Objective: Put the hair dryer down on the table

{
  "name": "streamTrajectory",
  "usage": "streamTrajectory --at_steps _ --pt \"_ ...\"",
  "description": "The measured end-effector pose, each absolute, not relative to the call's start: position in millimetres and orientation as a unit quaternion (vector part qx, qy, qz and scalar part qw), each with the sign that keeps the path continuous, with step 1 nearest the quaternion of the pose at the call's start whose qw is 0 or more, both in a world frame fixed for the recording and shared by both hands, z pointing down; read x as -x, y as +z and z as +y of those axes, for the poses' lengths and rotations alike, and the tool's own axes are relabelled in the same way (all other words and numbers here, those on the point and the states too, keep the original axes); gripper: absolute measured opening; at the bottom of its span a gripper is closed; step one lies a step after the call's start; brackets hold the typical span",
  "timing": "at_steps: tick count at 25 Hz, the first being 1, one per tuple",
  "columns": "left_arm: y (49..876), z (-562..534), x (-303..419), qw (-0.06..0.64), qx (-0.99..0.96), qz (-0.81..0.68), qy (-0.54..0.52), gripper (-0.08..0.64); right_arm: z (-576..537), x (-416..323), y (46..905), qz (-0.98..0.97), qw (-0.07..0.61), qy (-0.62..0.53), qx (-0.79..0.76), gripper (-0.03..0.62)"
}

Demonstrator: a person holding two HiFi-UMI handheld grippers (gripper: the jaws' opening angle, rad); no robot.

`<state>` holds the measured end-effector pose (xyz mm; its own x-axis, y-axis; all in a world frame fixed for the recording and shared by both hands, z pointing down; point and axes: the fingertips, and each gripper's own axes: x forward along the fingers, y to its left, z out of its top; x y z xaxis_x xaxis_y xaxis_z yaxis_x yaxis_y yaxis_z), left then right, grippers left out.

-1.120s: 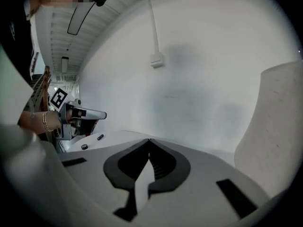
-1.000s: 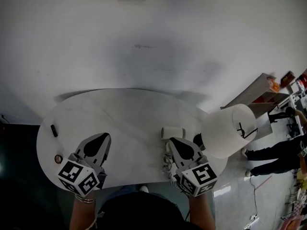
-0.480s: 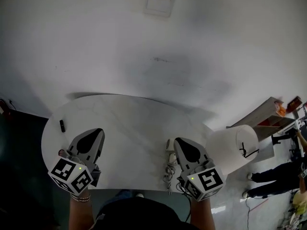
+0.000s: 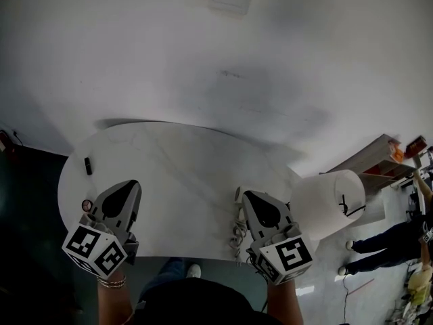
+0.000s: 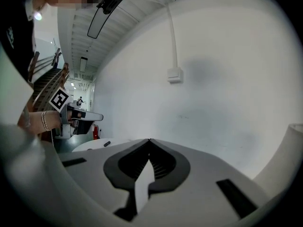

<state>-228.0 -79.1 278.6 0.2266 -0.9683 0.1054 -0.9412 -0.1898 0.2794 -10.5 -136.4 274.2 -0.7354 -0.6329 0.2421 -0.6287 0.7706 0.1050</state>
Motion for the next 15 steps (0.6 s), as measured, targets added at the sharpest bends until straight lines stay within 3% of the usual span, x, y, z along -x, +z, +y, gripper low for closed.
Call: streamTrajectory --at_steps 15 --pt "280.9 -63.6 236.0 0.143 -0.765 -0.627 -0.042 0.017 -121.9 5.0 272.5 -0.930 0.125 -0.011 -0.345 0.018"
